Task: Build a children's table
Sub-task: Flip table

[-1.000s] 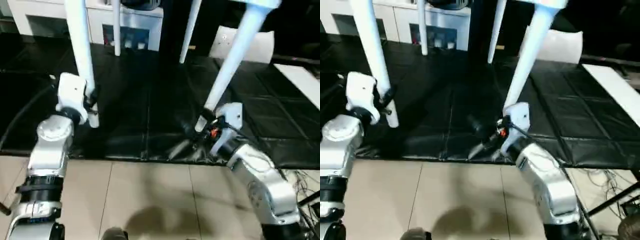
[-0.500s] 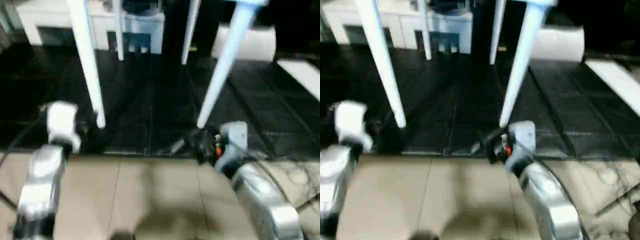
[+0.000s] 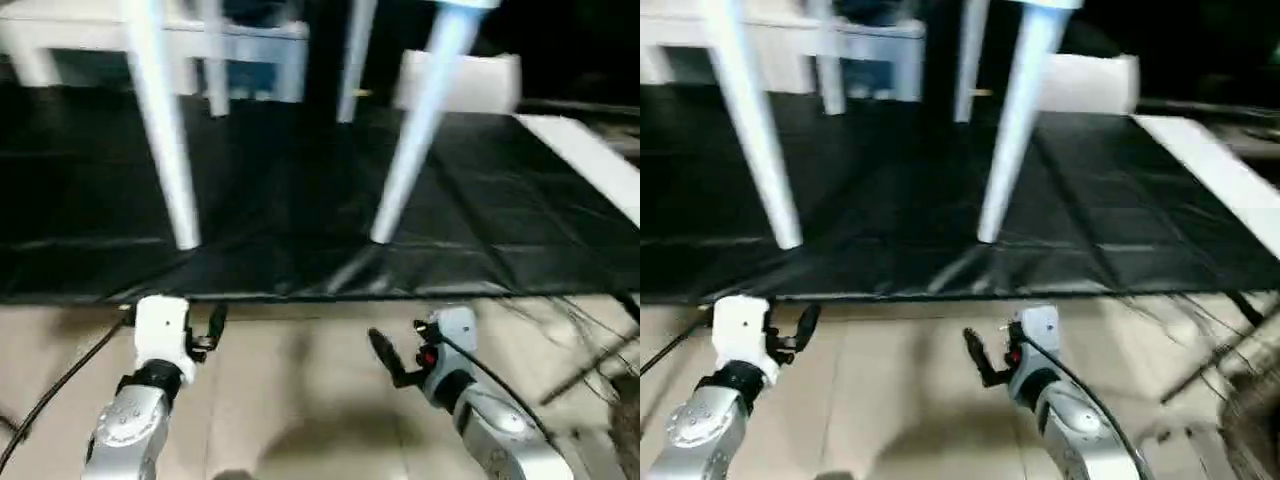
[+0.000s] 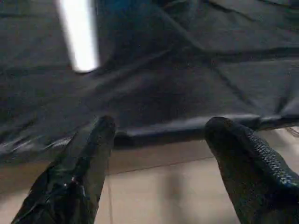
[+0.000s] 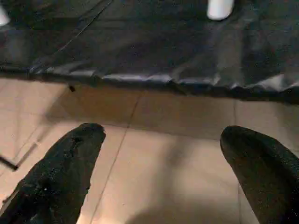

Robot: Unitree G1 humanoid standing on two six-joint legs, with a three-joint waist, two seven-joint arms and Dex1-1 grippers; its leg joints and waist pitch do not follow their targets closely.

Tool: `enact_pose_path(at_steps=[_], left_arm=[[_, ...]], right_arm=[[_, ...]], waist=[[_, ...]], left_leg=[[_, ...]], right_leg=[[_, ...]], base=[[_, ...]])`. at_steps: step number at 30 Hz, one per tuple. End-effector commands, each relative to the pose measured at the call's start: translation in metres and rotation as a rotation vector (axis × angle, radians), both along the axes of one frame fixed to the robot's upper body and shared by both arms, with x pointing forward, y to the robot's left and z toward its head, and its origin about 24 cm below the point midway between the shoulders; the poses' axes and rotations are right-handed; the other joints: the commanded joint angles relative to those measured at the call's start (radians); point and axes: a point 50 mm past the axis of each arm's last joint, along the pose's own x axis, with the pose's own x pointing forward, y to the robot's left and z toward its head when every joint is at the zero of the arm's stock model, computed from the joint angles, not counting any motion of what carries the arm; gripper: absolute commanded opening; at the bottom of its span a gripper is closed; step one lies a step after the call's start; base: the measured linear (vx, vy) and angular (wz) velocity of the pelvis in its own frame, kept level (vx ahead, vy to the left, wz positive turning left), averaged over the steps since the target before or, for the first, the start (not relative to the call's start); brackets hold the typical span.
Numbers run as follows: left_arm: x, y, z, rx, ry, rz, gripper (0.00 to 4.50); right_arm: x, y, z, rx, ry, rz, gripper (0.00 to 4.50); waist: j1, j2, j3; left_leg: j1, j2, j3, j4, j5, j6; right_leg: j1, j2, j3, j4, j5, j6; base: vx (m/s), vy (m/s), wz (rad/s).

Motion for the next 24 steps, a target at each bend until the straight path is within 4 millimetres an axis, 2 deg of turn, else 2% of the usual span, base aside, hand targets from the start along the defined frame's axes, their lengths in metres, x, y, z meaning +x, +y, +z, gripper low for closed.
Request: enact_pose_path(at_steps=[1, 2, 3, 4, 5, 6, 7, 8, 9, 10, 11, 12, 13, 14, 15, 16, 17, 18, 19, 20, 21, 22, 23, 24], left_arm=[[-0.002, 0.001, -0.004, 0.02, 0.03, 0.018, 3.55], [-0.003, 0.002, -0.006, 0.032, 0.041, 0.025, 3.55], [-0.003, 0.003, -0.008, 0.034, 0.051, 0.03, 3.55], [-0.004, 0.003, -0.011, 0.019, 0.067, 0.032, 3.55], [-0.005, 0.003, -0.013, -0.003, 0.088, 0.043, 3.55], [-0.008, 0.004, -0.017, -0.049, 0.135, 0.071, 3.55], [-0.009, 0.004, -0.019, -0.067, 0.153, 0.082, 3.55], [-0.011, 0.003, -0.02, -0.064, 0.158, 0.079, 3.55], [-0.011, 0.003, -0.02, -0.064, 0.158, 0.079, 3.55], [-0.014, 0.0, -0.026, -0.023, 0.191, 0.059, 3.55], [-0.015, 0.0, -0.029, -0.015, 0.204, 0.058, 3.55], [-0.016, 0.0, -0.031, -0.008, 0.216, 0.058, 3.55], [-0.016, 0.0, -0.031, -0.008, 0.216, 0.058, 3.55], [-0.018, -0.002, -0.039, -0.011, 0.252, 0.041, 3.55], [-0.018, -0.003, -0.044, -0.011, 0.276, 0.03, 3.55], [-0.018, -0.004, -0.048, -0.011, 0.293, 0.017, 3.55], [-0.018, -0.006, -0.058, -0.011, 0.334, -0.012, 3.55], [-0.016, -0.008, -0.067, -0.011, 0.367, -0.041, 3.55], [-0.015, -0.009, -0.074, -0.035, 0.398, -0.058, 3.55], [-0.015, -0.009, -0.08, -0.064, 0.426, -0.064, 3.73], [-0.016, -0.01, -0.089, -0.094, 0.472, -0.069, 3.73], [-0.019, -0.009, -0.1, -0.101, 0.54, -0.071, 3.84], [-0.021, -0.008, -0.106, -0.109, 0.578, -0.067, 3.93], [-0.022, -0.008, -0.109, -0.113, 0.596, -0.065, 4.01]], right_arm=[[0.002, 0.002, -0.002, -0.01, 0.007, 0.033, 4.5], [0.002, 0.003, -0.004, -0.02, 0.008, 0.045, 4.5], [0.002, 0.003, -0.007, -0.031, 0.008, 0.053, 4.5], [0.003, 0.003, -0.01, -0.047, 0.007, 0.063, 4.5], [0.003, 0.003, -0.013, -0.046, 0.011, 0.066, 4.5], [0.004, 0.003, -0.017, -0.038, 0.024, 0.07, 4.5], [0.004, 0.003, -0.018, -0.035, 0.029, 0.072, 4.5], [0.003, 0.004, -0.024, -0.053, 0.044, 0.095, 4.5], [0.003, 0.004, -0.024, -0.053, 0.044, 0.095, 4.5], [0.001, 0.001, -0.036, -0.041, 0.119, 0.065, 4.5], [0.0, 0.001, -0.039, -0.041, 0.132, 0.06, 4.5], [0.0, 0.0, -0.041, -0.045, 0.142, 0.06, 4.5], [0.0, 0.0, -0.041, -0.045, 0.142, 0.06, 4.5], [-0.004, -0.001, -0.051, -0.07, 0.185, 0.058, 4.5], [-0.006, -0.003, -0.058, -0.087, 0.213, 0.048, 4.5], [-0.007, -0.004, -0.063, -0.102, 0.235, 0.037, 4.5], [-0.009, -0.007, -0.073, -0.13, 0.28, 0.01, 4.5], [-0.012, -0.011, -0.082, -0.142, 0.319, -0.034, 4.5], [-0.014, -0.014, -0.091, -0.153, 0.361, -0.077, 4.5], [-0.016, -0.017, -0.097, -0.157, 0.391, -0.109, 4.5], [-0.019, -0.02, -0.104, -0.167, 0.434, -0.15, 4.5], [-0.023, -0.025, -0.112, -0.185, 0.484, -0.198, 4.5], [-0.026, -0.027, -0.117, -0.194, 0.514, -0.223, 4.5], [-0.028, -0.028, -0.119, -0.198, 0.527, -0.235, 4.5]], waist=[[0.0, 0.015, -0.027], [0.003, 0.028, -0.038], [-0.007, 0.032, -0.038], [-0.015, 0.055, -0.044], [-0.027, 0.07, -0.038], [-0.033, 0.075, -0.039], [-0.022, 0.07, -0.029], [-0.014, 0.055, -0.029], [0.007, 0.018, -0.025], [0.022, -0.031, -0.017], [0.04, -0.029, -0.019], [0.077, -0.045, -0.033], [0.109, -0.039, -0.047], [0.103, -0.041, -0.058], [0.098, -0.018, -0.059], [0.076, -0.011, -0.068], [0.067, 0.002, -0.075], [0.064, 0.003, -0.077], [0.058, -0.002, -0.067], [0.056, -0.004, -0.063], [0.048, -0.004, -0.056], [0.037, -0.004, -0.047], [0.032, -0.005, -0.041], [0.019, -0.012, -0.035]], left_leg=[[-0.001, 0.066, -0.035, -0.121, -0.429, -0.067], [-0.071, 0.02, -0.096, -0.149, -0.423, -0.036], [-0.059, 0.026, -0.125, -0.147, -0.433, -0.047], [-0.041, 0.037, -0.18, -0.16, -0.455, -0.044], [-0.015, 0.057, -0.256, -0.189, -0.485, 0.004], [-0.007, 0.055, -0.273, -0.194, -0.512, 0.022], [-0.035, 0.021, -0.289, -0.218, -0.603, 0.01], [-0.062, -0.02, -0.271, -0.203, -0.587, 0.009], [-0.089, -0.055, -0.22, -0.157, -0.546, 0.002], [-0.016, -0.045, -0.085, 0.09, -0.106, 0.052], [-0.066, -0.041, -0.085, 0.099, -0.033, 0.059], [-0.072, -0.03, -0.071, 0.072, 0.007, 0.073], [-0.062, -0.014, -0.067, 0.029, 0.001, 0.113], [-0.041, -0.004, -0.048, -0.028, 0.072, 0.141], [-0.025, 0.01, -0.042, -0.063, 0.136, 0.14], [0.018, 0.064, -0.064, -0.071, 0.237, 0.183], [0.027, 0.088, -0.079, -0.062, 0.326, 0.219], [0.024, 0.081, -0.071, -0.061, 0.315, 0.225], [0.012, 0.069, -0.056, -0.069, 0.207, 0.198], [0.007, 0.066, -0.051, -0.078, 0.121, 0.172], [0.004, 0.07, -0.048, -0.096, -0.038, 0.103], [0.011, 0.068, -0.04, -0.11, -0.19, 0.046], [0.018, 0.068, -0.034, -0.115, -0.263, 0.024], [0.027, 0.066, -0.025, -0.114, -0.352, -0.008]], right_leg=[[-0.006, -0.091, 0.055, -0.118, -0.511, -0.074], [0.054, -0.064, -0.018, -0.089, -0.456, -0.05], [0.038, -0.06, -0.022, -0.079, -0.403, -0.075], [0.034, -0.026, -0.029, -0.053, -0.289, -0.133], [0.017, 0.023, -0.025, 0.013, -0.198, -0.188], [0.011, 0.035, -0.016, 0.039, -0.189, -0.187], [0.01, 0.047, 0.013, 0.07, -0.187, -0.189], [0.012, 0.03, 0.043, 0.046, -0.181, -0.19], [0.0, -0.028, 0.088, -0.024, -0.28, -0.189], [-0.061, -0.17, 0.186, -0.193, -0.821, -0.104], [-0.001, -0.183, 0.211, -0.183, -0.844, -0.052], [0.014, -0.156, 0.221, -0.146, -0.722, 0.001], [0.039, -0.137, 0.221, -0.102, -0.39, -0.056], [0.041, -0.073, 0.172, -0.064, -0.066, -0.15], [0.03, -0.043, 0.129, -0.044, 0.053, -0.182], [-0.01, -0.002, 0.091, -0.004, 0.197, -0.184], [-0.024, -0.024, 0.086, 0.004, 0.235, -0.197], [-0.022, -0.032, 0.085, -0.006, 0.22, -0.204], [-0.017, -0.047, 0.09, -0.023, 0.148, -0.216], [-0.011, -0.057, 0.093, -0.034, 0.089, -0.224], [-0.001, -0.066, 0.094, -0.046, -0.022, -0.23], [-0.006, -0.062, 0.093, -0.062, -0.15, -0.222], [-0.012, -0.064, 0.095, -0.073, -0.228, -0.213], [-0.022, -0.072, 0.1, -0.089, -0.345, -0.196]], base=[[0.0, 0.0, 0.0], [0.0, 0.0, 0.0], [0.008, -0.016, 0.42], [0.049, -0.053, 0.66], [0.049, -0.053, 0.66], [0.032, -0.076, 0.62], [-0.043, -0.12, 0.66], [-0.043, -0.12, 0.66], [-0.052, -0.197, 0.86], [0.022, -0.178, 0.31], [0.022, -0.178, 0.31], [0.089, -0.115, -0.11], [0.054, -0.069, 0.18], [0.054, -0.069, 0.18], [0.0, 0.0, 0.0], [0.0, 0.0, 0.0], [0.0, 0.0, 0.0], [0.0, 0.0, 0.0], [0.0, 0.0, 0.0], [0.0, 0.0, 0.0], [-0.068, 0.039, -0.04], [-0.074, 0.038, 0.03], [-0.074, 0.038, 0.03], [-0.052, 0.023, 0.04]])
